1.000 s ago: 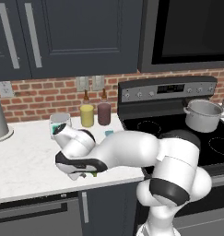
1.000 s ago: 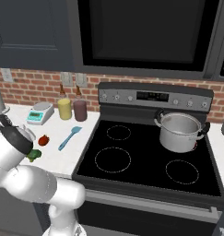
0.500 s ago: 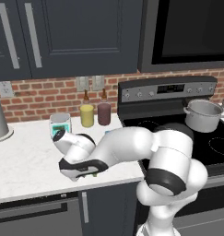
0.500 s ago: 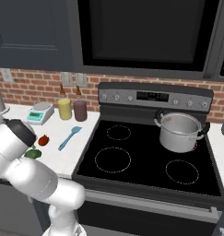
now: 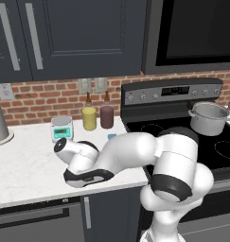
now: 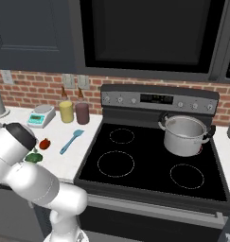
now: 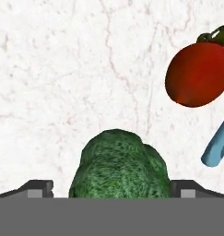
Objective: Put the broccoli and tomato in the pot. Retrieve the spatula and lightly stir the vegetables in the pot.
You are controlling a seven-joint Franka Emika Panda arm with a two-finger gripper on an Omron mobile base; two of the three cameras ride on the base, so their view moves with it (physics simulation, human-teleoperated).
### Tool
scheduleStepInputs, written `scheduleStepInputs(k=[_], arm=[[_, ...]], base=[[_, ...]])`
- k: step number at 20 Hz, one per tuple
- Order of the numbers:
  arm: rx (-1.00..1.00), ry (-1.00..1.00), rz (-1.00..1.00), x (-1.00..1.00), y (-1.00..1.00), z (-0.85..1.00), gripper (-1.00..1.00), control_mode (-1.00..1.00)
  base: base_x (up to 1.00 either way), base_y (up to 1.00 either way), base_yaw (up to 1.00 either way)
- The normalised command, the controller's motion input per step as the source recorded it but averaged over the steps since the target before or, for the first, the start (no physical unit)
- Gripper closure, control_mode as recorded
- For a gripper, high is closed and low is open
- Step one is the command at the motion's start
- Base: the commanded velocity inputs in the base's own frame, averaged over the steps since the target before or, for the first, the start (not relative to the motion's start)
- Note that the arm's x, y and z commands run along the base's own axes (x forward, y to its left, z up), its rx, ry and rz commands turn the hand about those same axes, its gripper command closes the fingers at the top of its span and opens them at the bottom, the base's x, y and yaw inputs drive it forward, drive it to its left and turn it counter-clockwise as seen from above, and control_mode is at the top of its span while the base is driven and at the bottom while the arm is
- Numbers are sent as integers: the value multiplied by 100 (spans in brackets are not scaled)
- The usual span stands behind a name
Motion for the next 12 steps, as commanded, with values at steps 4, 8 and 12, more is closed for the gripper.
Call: scheduleStepInputs(k=[4,8,12], arm=[[0,-2,0,0,-26,0,-100,-100],[0,-1,0,0,-37,0,-100,-100],[0,0,0,0,-38,0,-100,-100]], base=[[0,0,0],[0,0,0],[0,0,0]])
